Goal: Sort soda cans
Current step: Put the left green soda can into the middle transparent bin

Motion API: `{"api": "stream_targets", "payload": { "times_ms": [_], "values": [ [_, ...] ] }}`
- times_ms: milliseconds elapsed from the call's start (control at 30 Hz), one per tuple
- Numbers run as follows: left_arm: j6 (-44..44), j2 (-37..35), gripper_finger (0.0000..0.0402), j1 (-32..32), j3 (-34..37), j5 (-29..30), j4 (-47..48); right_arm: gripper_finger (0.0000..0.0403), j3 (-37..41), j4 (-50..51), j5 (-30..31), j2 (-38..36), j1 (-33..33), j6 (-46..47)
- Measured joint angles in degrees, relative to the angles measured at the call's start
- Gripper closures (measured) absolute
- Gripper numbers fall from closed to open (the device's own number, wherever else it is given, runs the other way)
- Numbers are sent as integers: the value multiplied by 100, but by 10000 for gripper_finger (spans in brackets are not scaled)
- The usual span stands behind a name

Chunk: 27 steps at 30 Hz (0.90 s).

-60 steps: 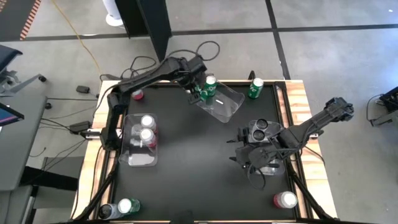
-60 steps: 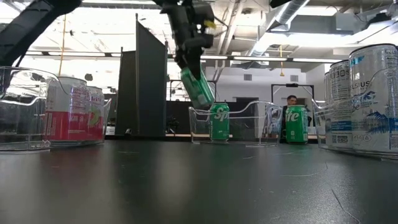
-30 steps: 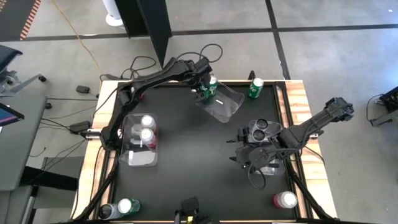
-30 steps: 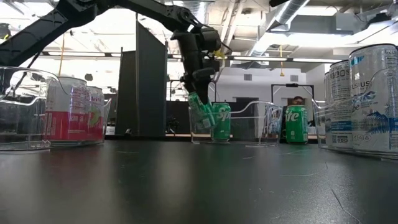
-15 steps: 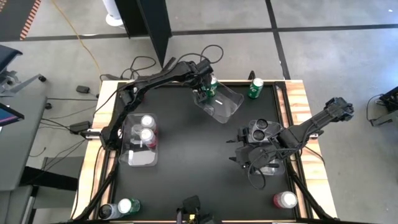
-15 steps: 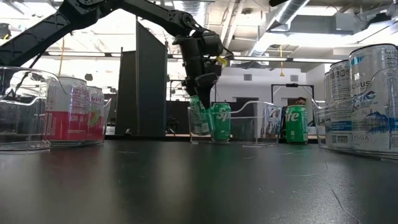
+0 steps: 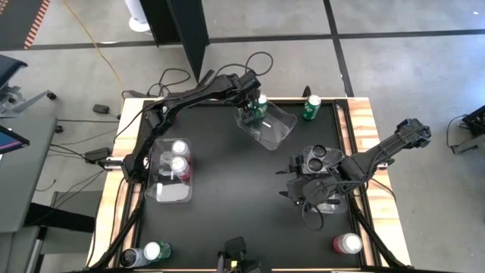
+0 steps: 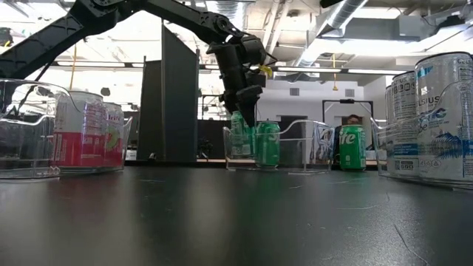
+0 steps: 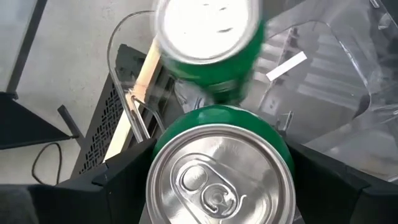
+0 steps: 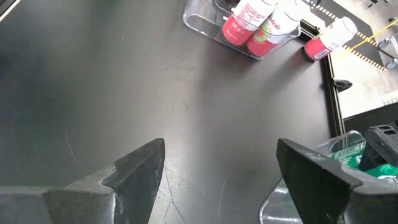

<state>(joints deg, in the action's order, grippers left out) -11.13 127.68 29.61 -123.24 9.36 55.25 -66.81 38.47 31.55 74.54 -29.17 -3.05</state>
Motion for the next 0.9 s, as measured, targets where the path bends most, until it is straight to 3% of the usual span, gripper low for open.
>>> {"api": "stream_targets", "payload": {
  "times_ms": [533, 900],
  "values": [
    [70, -2, 84, 32, 0, 25, 61, 74, 0, 14, -2, 0, 0, 9],
    [72, -4, 62, 117, 0, -7, -72, 74, 0, 14, -4, 0, 0, 22]
  ]
}}
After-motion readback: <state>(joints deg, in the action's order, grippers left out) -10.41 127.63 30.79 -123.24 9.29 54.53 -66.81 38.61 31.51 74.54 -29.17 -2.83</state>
